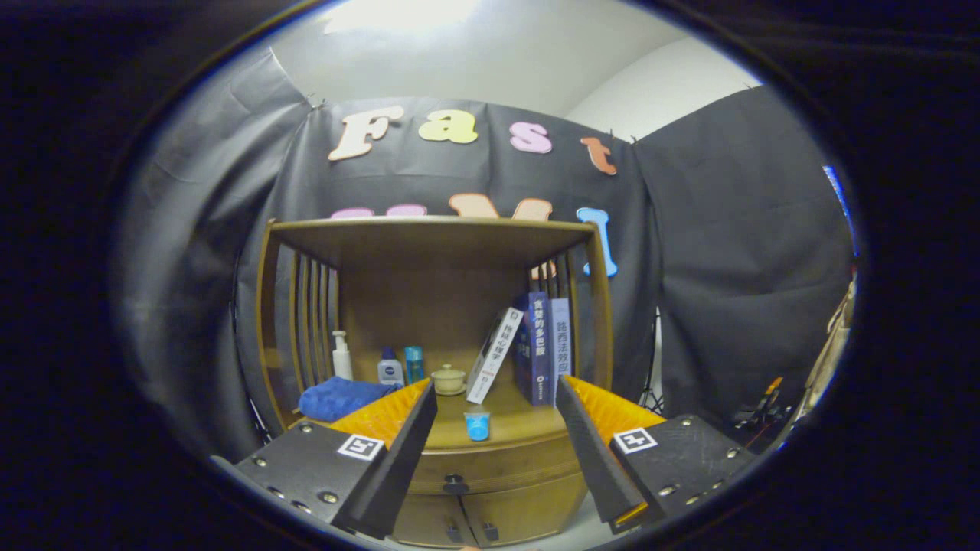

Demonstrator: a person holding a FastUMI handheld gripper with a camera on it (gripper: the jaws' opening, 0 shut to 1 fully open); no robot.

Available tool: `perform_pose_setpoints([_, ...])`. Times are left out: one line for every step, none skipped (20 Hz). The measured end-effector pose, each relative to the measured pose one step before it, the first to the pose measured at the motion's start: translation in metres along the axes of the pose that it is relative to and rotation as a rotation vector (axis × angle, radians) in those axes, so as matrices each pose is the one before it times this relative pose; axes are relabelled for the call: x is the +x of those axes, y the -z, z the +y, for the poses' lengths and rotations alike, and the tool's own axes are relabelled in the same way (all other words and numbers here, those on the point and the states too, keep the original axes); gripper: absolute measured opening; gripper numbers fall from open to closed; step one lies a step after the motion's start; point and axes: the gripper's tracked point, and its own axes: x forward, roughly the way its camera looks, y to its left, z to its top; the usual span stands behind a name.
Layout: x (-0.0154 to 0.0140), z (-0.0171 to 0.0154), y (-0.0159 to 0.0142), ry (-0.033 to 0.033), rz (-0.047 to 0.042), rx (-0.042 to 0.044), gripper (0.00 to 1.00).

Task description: Pull open the drawer, take out the items inside it, and place them on the countertop above the cabinet.

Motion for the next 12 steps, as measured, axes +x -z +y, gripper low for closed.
perform_pose_setpoints([-0.00648, -0.00696, -0.00467, 0.01699, -0.00447, 0.00263, 0.93])
perform_pose_setpoints([-0.00472, -0.00577, -0.0027, 0.01711, -0.00582, 0.00541, 0.93])
perform_pose_setpoints([-0.00535, -0.00505, -0.0017, 0.01079, 0.00014, 0.00642, 0.93])
perform_pose_setpoints([-0.00501, -0.00368, 0.00219, 0.00427, 0.00797, 0.00549, 0.93])
perform_pose_setpoints([-0.00448, -0.0026, 0.00249, -0.00115, 0.01055, 0.00319, 0.93])
perform_pose_setpoints([-0.00405, -0.00274, 0.00276, -0.00428, 0.00896, -0.0017, 0.93])
perform_pose_setpoints([-0.00538, -0.00207, 0.00323, -0.00296, 0.00443, -0.00716, 0.93])
perform_pose_setpoints([-0.00477, -0.00325, 0.00194, -0.00168, 0.00004, -0.00912, 0.93])
perform_pose_setpoints([-0.00431, 0.00049, 0.00091, -0.00625, -0.00334, -0.00746, 0.91])
perform_pose_setpoints([-0.00424, -0.00281, 0.00224, 0.00511, -0.00265, -0.0071, 0.89])
perform_pose_setpoints([-0.00273, -0.00204, -0.00068, 0.00742, -0.00444, -0.00553, 0.89])
perform_pose_setpoints([-0.00219, -0.00278, -0.00093, 0.01105, -0.00298, -0.00489, 0.89])
